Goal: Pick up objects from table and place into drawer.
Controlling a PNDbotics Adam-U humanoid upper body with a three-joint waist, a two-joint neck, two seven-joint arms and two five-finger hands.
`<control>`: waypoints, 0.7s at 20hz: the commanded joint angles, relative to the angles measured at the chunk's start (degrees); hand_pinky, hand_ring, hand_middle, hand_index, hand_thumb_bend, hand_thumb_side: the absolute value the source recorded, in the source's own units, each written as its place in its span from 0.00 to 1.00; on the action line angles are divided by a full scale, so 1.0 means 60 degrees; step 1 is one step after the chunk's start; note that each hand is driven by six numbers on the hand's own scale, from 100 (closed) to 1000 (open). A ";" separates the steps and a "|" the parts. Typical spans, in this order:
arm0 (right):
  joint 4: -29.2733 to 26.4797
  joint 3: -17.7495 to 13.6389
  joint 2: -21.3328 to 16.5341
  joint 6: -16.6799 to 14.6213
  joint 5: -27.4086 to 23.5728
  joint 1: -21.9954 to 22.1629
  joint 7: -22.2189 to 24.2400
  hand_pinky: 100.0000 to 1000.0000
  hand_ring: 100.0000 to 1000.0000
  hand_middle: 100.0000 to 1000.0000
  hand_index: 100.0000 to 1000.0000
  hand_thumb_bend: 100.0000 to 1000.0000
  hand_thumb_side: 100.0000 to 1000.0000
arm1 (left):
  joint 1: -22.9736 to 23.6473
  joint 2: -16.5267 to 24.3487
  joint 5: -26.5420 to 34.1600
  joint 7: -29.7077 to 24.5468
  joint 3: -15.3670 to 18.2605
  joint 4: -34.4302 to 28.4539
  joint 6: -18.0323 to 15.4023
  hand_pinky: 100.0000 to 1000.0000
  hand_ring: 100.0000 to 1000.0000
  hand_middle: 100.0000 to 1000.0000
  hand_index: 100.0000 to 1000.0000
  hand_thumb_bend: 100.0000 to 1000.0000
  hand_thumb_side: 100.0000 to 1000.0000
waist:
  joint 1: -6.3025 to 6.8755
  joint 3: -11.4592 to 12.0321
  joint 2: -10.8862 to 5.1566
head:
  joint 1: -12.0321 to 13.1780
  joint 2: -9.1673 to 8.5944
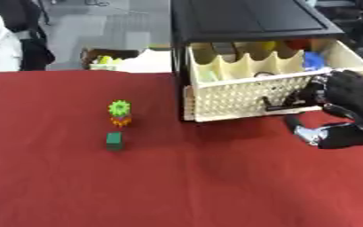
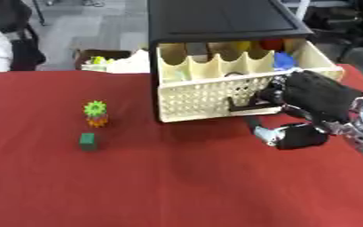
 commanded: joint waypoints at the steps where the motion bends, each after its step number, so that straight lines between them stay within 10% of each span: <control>1: -0.0301 -0.0113 -0.0358 0.0042 -0.0026 0.0038 -0.0007 0.00 0.00 0.00 0.64 0.00 1.00 | -0.0053 0.0097 0.0030 0.0005 0.0034 -0.0173 0.0005 0.69 0.70 0.65 0.72 0.00 0.85 | 0.0001 -0.0005 -0.0203 | 0.0012 -0.0003; 14: -0.0699 -0.0213 -0.0307 0.0066 -0.0633 0.0377 0.0619 0.00 0.00 0.00 0.63 0.00 1.00 | -0.0045 0.0090 0.0046 0.0008 0.0034 -0.0173 -0.0002 0.69 0.70 0.65 0.72 0.00 0.85 | 0.0038 -0.0056 -0.0241 | 0.0037 0.0005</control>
